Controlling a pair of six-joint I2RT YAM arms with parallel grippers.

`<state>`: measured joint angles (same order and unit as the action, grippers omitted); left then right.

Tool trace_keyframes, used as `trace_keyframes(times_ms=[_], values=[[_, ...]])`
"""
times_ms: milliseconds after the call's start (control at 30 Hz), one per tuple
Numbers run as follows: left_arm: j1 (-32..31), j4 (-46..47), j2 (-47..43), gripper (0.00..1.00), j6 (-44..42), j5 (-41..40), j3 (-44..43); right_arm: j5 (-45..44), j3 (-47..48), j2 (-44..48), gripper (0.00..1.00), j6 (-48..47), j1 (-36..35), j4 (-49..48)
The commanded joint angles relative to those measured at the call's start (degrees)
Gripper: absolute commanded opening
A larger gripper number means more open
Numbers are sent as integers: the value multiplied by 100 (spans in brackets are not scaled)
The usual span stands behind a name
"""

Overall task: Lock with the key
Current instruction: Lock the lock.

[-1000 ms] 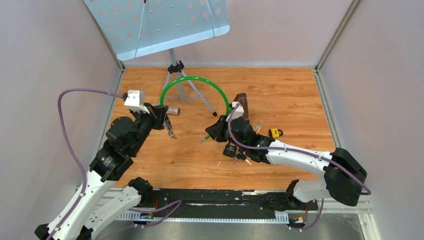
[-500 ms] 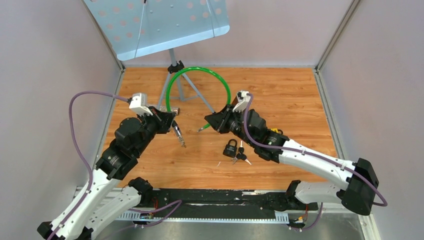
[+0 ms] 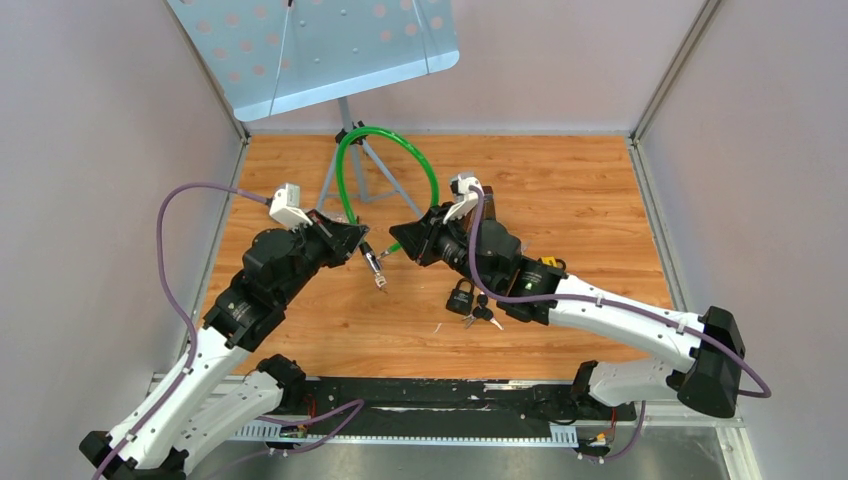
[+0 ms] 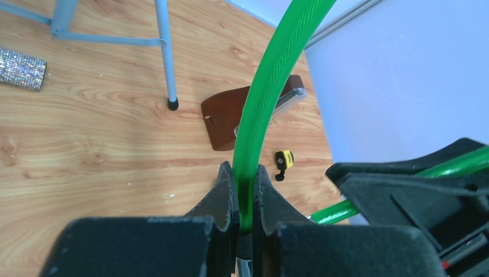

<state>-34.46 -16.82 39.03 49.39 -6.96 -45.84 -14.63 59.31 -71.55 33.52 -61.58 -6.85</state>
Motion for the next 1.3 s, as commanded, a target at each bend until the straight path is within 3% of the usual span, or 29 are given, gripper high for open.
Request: trace_keyframes(times_ms=[0,767,1267], values=[[-23,76,3,0,430,142,-332,-66,401,-30,0,-640,-274,-805],[-24,193,-149,0,695,96,0,-22,635,-313,0,-740,-447,-596],[-21,80,-170,0,645,-191,37,-255,368,-8,0,-869,-535,-679]])
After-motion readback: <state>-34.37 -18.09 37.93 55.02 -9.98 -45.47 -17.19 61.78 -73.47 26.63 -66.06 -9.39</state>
